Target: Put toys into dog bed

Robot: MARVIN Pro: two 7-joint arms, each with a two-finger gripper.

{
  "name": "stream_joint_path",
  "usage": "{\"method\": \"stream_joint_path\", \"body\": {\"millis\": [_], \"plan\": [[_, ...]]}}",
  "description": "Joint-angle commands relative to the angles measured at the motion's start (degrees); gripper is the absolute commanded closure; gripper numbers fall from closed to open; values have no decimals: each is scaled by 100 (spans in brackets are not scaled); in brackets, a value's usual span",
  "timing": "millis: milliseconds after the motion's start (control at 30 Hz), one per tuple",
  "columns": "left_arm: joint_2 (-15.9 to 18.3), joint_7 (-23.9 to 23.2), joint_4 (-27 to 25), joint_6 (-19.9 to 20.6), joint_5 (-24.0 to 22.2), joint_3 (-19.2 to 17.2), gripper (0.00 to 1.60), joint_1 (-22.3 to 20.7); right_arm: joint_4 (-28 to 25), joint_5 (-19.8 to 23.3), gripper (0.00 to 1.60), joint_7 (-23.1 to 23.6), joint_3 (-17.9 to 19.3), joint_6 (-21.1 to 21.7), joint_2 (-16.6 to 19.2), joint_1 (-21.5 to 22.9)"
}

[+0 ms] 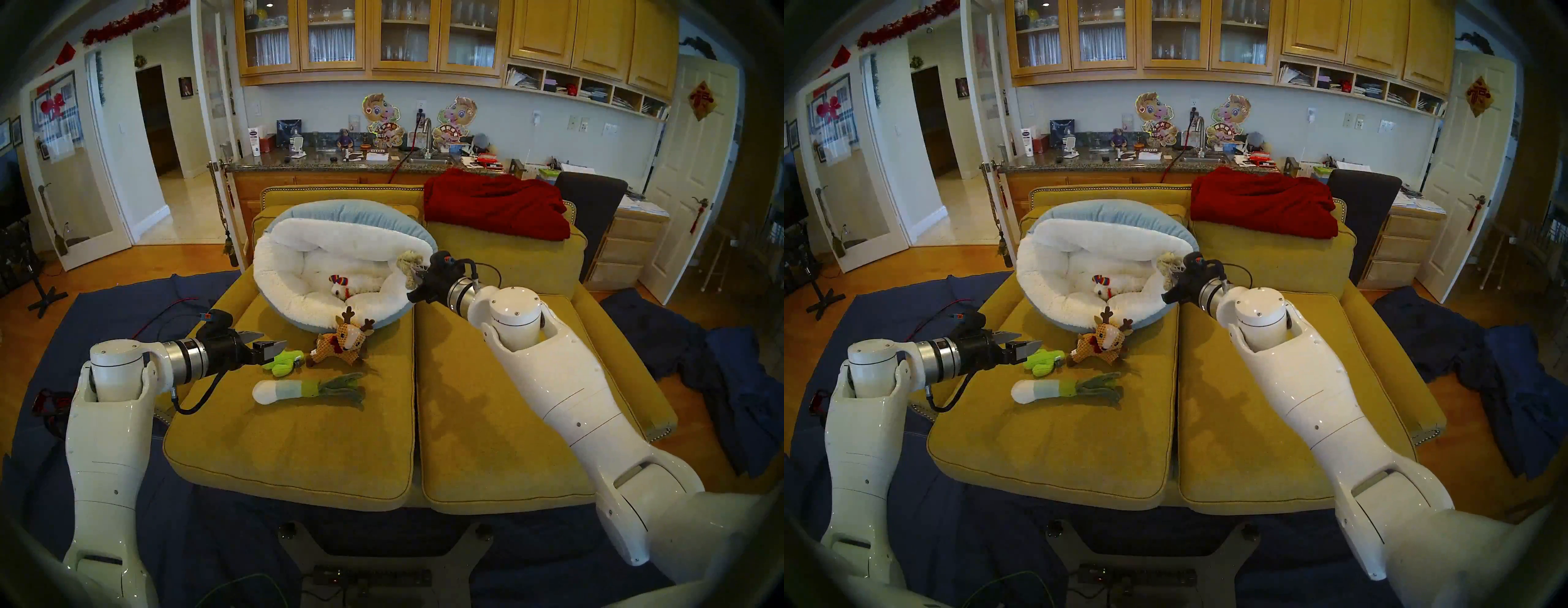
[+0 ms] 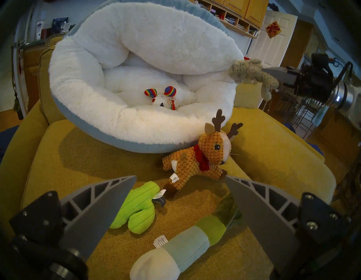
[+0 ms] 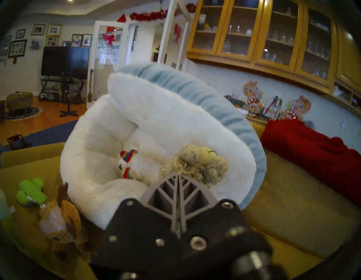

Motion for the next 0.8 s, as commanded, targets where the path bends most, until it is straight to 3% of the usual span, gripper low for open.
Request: {"method": "stream_joint_path", "body": {"millis": [0, 67, 167, 767], "plan": [[16, -14, -145, -12, -46, -26, 0, -156, -570, 96, 160, -102, 49, 545, -76, 19], [15, -13, -148, -10, -48, -27, 0, -156, -740, 111, 160, -195, 49, 833, -118, -40], [15, -13, -149, -8, -48, -27, 0, -156, -604, 89, 160, -265, -16, 933, -290, 74], [18, -14, -139, -17, -43, -24, 0, -153, 569, -174, 160, -556, -544, 392, -1175, 780]]}}
